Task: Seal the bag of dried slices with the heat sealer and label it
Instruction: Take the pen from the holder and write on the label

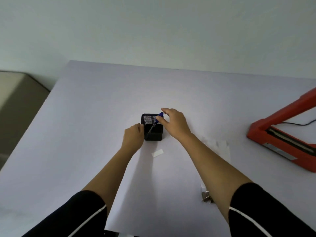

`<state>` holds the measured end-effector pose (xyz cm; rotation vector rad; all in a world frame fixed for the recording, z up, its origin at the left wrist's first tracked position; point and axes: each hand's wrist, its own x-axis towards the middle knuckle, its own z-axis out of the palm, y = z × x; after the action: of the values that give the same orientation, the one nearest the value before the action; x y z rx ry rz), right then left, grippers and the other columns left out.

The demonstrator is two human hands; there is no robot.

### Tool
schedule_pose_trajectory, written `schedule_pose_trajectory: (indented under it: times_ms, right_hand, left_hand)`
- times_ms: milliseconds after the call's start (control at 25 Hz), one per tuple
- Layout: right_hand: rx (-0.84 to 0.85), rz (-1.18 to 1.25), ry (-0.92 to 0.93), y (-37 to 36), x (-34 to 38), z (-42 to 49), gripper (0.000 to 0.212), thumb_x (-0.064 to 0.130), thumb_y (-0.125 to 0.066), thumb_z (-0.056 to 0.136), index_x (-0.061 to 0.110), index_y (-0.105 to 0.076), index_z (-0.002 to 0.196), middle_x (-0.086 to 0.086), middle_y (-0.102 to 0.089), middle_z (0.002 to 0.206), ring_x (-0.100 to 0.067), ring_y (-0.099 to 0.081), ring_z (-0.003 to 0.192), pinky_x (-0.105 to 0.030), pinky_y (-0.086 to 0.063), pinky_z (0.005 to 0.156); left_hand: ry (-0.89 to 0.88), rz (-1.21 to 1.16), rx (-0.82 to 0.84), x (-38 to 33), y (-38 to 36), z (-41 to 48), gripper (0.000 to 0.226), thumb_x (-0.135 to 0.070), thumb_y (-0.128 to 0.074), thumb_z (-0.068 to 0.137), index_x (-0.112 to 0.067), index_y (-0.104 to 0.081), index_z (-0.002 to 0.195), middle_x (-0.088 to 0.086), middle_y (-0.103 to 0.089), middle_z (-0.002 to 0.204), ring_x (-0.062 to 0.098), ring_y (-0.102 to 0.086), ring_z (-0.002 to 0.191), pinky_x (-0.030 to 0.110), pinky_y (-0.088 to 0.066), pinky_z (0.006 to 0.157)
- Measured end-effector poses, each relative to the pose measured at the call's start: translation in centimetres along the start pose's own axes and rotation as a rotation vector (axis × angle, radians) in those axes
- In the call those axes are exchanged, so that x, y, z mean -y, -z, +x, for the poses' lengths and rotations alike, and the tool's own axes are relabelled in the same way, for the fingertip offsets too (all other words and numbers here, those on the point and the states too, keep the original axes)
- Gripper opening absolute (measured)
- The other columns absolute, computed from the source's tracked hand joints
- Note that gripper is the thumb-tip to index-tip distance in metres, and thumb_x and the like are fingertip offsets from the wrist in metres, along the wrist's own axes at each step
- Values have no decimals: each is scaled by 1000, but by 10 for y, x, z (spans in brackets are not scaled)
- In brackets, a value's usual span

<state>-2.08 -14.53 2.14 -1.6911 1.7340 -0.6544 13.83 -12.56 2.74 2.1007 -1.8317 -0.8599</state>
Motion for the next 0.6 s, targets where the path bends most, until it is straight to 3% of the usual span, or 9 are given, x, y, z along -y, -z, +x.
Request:
schedule_pose_trajectory:
  times_ms: [80,200,320,400,480,520,600]
  right_hand:
    - [-41,36,-10,-7,0,6,30,28,-61,89,11,-64,114,-7,-66,116,-23,-58,110,-29,-42,92]
    - [-134,59,51,-3,5,5,14,22,-64,87,13,-69,95,-3,-71,98,-20,-62,99,-28,-44,85]
    - [-209,194,59,21,17,1,8,20,-65,86,13,-68,90,6,-70,81,-5,-65,81,-23,-48,79]
    - [-295,248,67,44,27,0,8,20,-65,87,14,-69,91,12,-65,76,8,-60,70,-15,-47,74]
    - [-373,284,88,68,39,-2,9,20,-64,88,13,-69,91,14,-64,75,13,-58,67,-9,-44,69]
    - [-396,303,89,79,45,-3,9,20,-63,88,13,-68,90,14,-64,74,12,-57,66,-7,-43,67]
    - [-416,335,78,93,56,-5,7,21,-62,89,16,-67,88,12,-65,73,9,-57,62,-6,-41,63]
  left_hand:
    - [20,-26,2,0,-2,2,32,-17,-29,99,-5,-47,75,26,-60,85,42,-52,85,34,-32,66]
    - [22,-30,11,-3,-3,1,31,-15,-28,99,-6,-45,74,27,-61,88,42,-53,86,39,-36,68]
    - [40,-103,8,-3,1,0,31,-16,-28,98,-9,-36,70,17,-53,73,40,-49,79,37,-32,60]
    - [-14,-241,-85,-5,12,-3,26,-21,-30,99,-13,-42,77,7,-53,74,31,-47,77,33,-33,61]
    - [-132,-337,-93,-9,30,-6,25,-27,-37,100,-19,-58,109,-1,-62,99,17,-55,92,21,-39,79]
    - [-187,-376,-35,-12,39,-8,30,-31,-42,98,-20,-57,122,-6,-62,105,6,-57,94,11,-38,80]
    - [-269,-416,68,-18,51,-12,28,-31,-54,93,-24,-59,120,-9,-67,97,-6,-59,81,1,-39,69]
